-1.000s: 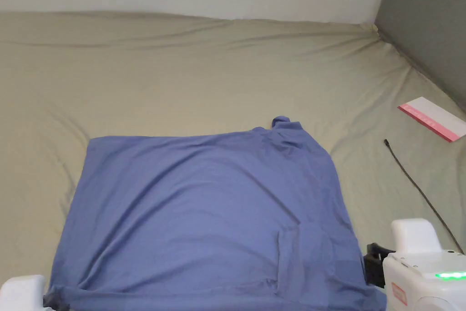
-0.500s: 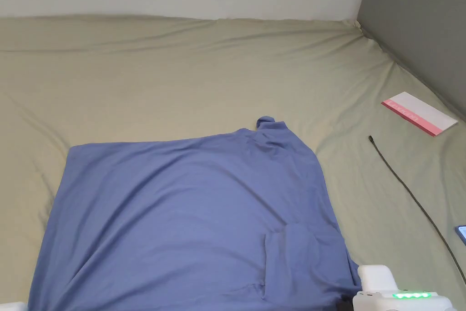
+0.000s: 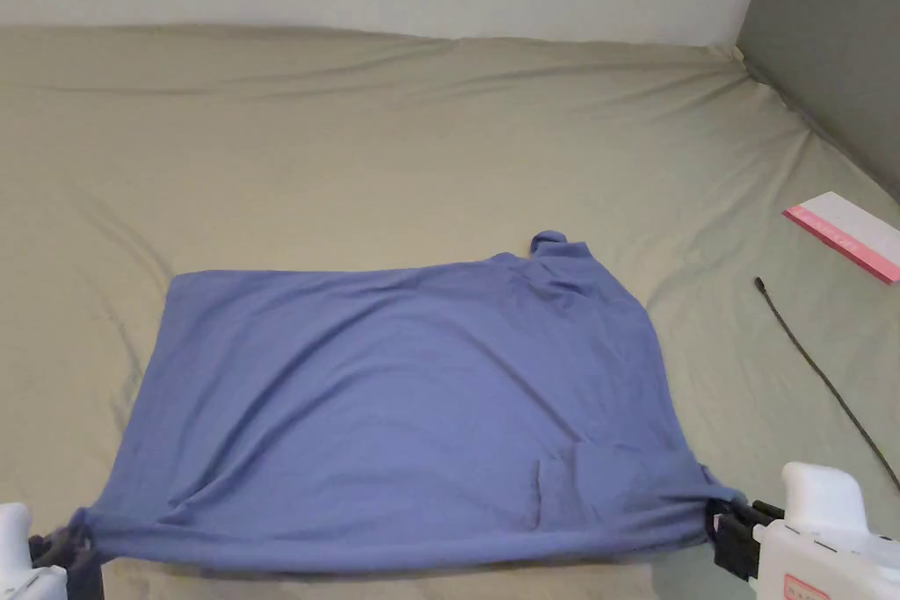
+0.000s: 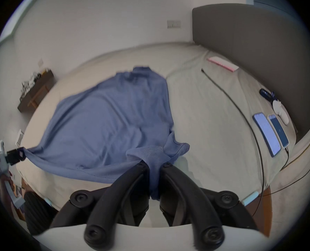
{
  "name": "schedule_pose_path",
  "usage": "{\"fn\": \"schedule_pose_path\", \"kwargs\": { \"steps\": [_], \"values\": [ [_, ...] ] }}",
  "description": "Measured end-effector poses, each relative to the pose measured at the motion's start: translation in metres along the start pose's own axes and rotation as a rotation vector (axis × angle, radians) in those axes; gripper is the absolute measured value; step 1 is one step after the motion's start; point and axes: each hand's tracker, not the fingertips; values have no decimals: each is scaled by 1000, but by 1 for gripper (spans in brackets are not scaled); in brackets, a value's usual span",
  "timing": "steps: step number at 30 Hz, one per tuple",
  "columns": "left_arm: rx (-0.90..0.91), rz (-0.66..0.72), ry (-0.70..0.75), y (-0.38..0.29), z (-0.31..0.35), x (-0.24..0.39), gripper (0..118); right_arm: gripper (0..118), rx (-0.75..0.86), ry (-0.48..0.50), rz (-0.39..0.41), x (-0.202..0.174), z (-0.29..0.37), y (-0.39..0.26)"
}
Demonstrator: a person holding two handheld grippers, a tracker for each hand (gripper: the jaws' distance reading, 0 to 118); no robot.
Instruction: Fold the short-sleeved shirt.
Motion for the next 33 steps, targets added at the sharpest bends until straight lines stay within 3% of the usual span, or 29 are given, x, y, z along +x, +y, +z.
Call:
{"fn": "schedule_pose_path", "kwargs": {
  "steps": [5, 11, 19, 26, 27, 28, 29, 30, 31, 32, 33],
  "values": [
    [34, 7, 3, 44, -11, 11, 8, 11, 17, -37, 29, -29, -27, 48],
    [-31, -27, 28, 65, -66, 15, 8, 11, -33, -101, 59, -37, -105, 86],
    [-190, -58, 49, 65, -138, 17, 8, 11, -138, -167, 112, -38, -202, 96],
    [-227, -118, 81, 69, -165, 24, 8, 11, -171, -200, 123, -32, -238, 92],
    [-230, -123, 80, 71, -166, 25, 8, 14, -181, -200, 123, -33, -240, 93],
    [-231, -126, 78, 75, -164, 26, 8, 23, -188, -210, 122, -33, -239, 95],
    [-228, -124, 77, 79, -159, 27, 21, 50, -172, -239, 114, -32, -236, 99],
    [-204, -121, 80, 84, -151, 27, 47, 72, -138, -256, 94, -30, -229, 105],
    [-160, -112, 64, 90, -142, 29, 80, 90, -89, -224, 62, -27, -214, 114],
    [-121, -101, 40, 95, -131, 29, 115, 99, -37, -208, 39, -26, -200, 123],
    [-61, -94, 23, 103, -115, 31, 118, 99, 14, -210, 40, -27, -183, 132]
  ]
}}
